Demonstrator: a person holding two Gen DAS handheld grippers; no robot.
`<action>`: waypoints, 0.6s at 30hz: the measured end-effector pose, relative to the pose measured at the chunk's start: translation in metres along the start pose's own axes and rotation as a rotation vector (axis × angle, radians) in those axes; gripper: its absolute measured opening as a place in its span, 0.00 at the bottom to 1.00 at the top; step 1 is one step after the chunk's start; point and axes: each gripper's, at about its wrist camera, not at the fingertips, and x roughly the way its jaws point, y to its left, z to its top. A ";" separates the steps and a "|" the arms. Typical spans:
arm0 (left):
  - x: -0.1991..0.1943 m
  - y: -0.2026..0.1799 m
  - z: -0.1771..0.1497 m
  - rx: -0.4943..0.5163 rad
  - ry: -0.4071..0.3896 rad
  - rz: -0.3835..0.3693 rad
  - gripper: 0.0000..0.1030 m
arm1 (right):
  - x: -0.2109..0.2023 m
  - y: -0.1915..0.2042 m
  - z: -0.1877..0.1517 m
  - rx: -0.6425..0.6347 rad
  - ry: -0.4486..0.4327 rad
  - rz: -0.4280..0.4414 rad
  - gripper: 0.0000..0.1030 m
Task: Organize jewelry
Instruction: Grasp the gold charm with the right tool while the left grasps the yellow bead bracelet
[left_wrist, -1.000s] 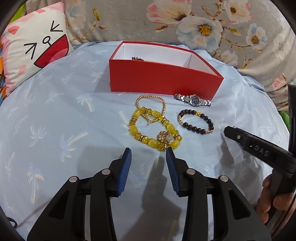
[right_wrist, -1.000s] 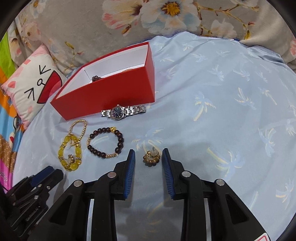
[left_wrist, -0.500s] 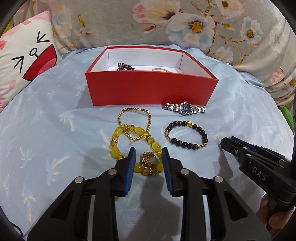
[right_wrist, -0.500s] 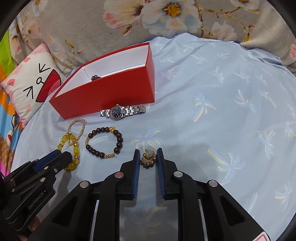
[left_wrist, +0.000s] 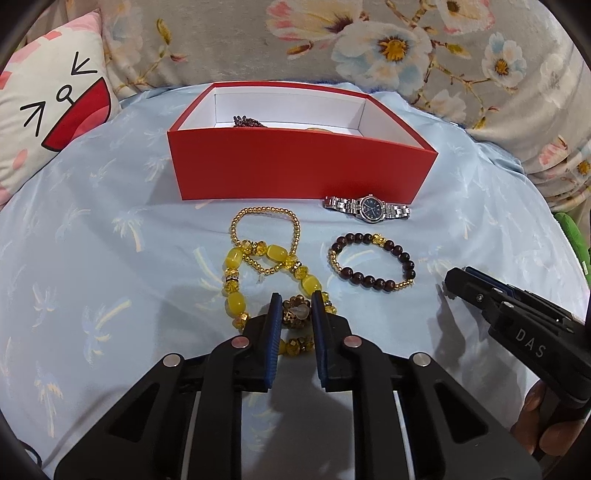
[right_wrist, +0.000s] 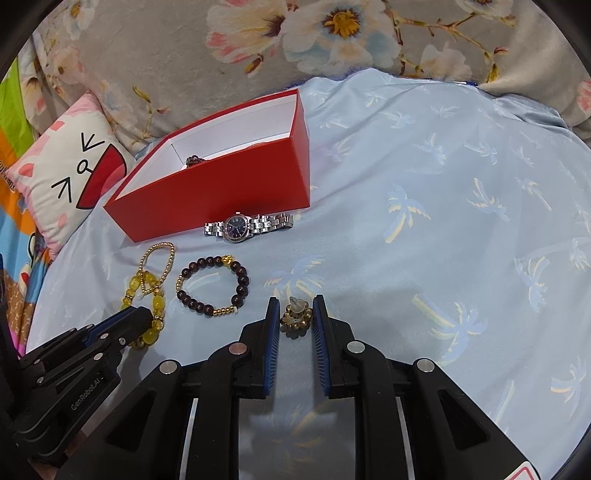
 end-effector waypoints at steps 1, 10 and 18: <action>-0.003 0.001 0.000 -0.006 -0.004 -0.002 0.15 | -0.002 -0.001 -0.001 0.003 -0.001 0.004 0.17; -0.042 0.000 0.001 -0.015 -0.064 -0.033 0.15 | -0.026 -0.005 -0.012 0.042 -0.012 0.055 0.17; -0.063 0.003 0.005 -0.026 -0.096 -0.029 0.15 | -0.054 0.012 -0.006 0.012 -0.064 0.092 0.17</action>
